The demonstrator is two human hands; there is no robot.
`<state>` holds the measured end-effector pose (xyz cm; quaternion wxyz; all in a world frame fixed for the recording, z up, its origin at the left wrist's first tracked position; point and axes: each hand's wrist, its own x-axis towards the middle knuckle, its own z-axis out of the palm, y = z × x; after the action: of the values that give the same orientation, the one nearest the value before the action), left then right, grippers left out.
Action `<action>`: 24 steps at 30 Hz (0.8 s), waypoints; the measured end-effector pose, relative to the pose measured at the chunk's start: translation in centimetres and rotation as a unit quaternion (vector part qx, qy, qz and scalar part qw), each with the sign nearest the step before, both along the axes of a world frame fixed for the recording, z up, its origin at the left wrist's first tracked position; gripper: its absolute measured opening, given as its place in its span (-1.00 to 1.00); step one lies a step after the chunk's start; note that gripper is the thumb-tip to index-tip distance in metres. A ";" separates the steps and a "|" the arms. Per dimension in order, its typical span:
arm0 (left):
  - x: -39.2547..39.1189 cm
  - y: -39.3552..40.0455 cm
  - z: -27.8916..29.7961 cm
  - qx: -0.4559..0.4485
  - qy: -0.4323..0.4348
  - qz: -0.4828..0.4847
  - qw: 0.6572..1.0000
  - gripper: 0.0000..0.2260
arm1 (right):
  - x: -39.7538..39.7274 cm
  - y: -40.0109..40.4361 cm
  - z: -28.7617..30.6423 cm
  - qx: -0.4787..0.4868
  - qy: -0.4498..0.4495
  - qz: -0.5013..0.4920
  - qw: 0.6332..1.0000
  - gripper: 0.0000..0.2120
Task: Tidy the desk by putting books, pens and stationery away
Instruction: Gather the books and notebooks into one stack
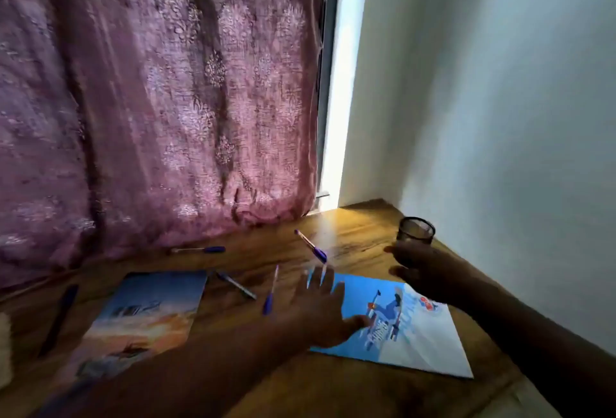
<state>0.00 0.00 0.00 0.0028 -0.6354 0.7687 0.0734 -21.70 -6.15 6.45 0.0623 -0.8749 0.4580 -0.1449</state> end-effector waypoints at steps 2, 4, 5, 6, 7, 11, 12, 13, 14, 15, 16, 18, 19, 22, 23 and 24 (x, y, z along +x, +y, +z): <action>-2.3 0.3 -2.5 0.044 0.045 0.016 0.998 0.20 | -2.1 0.0 -4.0 0.036 0.067 -0.016 0.997 -0.48; -4.2 -0.3 -6.1 -0.027 0.022 0.066 0.997 0.12 | -3.9 -0.1 -8.3 0.075 0.108 -0.019 0.991 -0.33; -5.0 -0.8 -7.2 -0.032 0.032 0.080 0.996 0.00 | -4.5 -0.8 -10.5 0.079 0.113 -0.014 0.990 -0.28; -5.7 -1.2 -8.2 -0.034 0.028 0.080 0.996 -0.11 | -4.9 -1.1 -11.8 0.072 0.129 -0.008 0.989 -0.26; -5.9 -1.8 -9.8 -0.040 0.028 0.087 0.995 -0.17 | -5.3 -1.8 -13.1 0.056 0.146 0.001 0.988 -0.28; -7.5 -2.1 -12.1 -0.062 0.051 0.087 0.993 -0.11 | -5.9 -0.7 -15.8 0.065 0.151 -0.035 0.986 -0.37; -7.7 -2.2 -12.2 -0.052 0.048 0.083 0.994 -0.12 | -6.0 -0.1 -16.0 0.068 0.133 -0.044 0.988 -0.37; -7.9 -2.3 -12.2 -0.037 0.040 0.079 0.995 -0.14 | -6.3 0.4 -16.4 0.066 0.122 -0.056 0.989 -0.36; -7.9 -2.5 -12.2 -0.027 0.032 0.075 0.996 -0.16 | -6.5 1.0 -16.6 0.071 0.106 -0.078 0.989 -0.35; -7.8 -2.9 -12.0 -0.021 0.018 0.064 0.998 -0.17 | -6.6 1.7 -16.9 0.066 0.085 -0.100 0.989 -0.34; -7.6 -3.4 -11.8 -0.023 0.003 0.048 0.999 -0.17 | -6.4 2.6 -17.0 0.070 0.052 -0.124 0.989 -0.32; -6.9 -4.6 -11.4 -0.012 -0.012 0.008 1.000 -0.15 | -5.6 4.1 -17.4 0.094 0.017 -0.167 0.981 -0.30; -6.5 -5.3 -11.2 -0.009 -0.022 -0.010 1.000 -0.14 | -5.2 4.6 -17.7 0.102 0.009 -0.184 0.978 -0.29; -5.7 -6.7 -9.1 -0.003 -0.087 -0.112 0.990 -0.21 | -4.9 5.1 -16.6 0.109 0.029 -0.212 0.971 -0.29; -5.4 -7.4 -8.3 0.005 -0.089 -0.147 0.985 -0.23 | -5.1 5.0 -16.1 0.096 0.040 -0.207 0.973 -0.30; -5.0 -8.2 -7.8 0.013 -0.095 -0.172 0.980 -0.25 | -5.4 4.8 -15.4 0.082 0.045 -0.200 0.975 -0.34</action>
<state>-4.99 -8.24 -7.82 0.0967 -0.4981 0.8615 0.0207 -27.09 -1.37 -9.00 0.0828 -0.7634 0.6359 -0.0774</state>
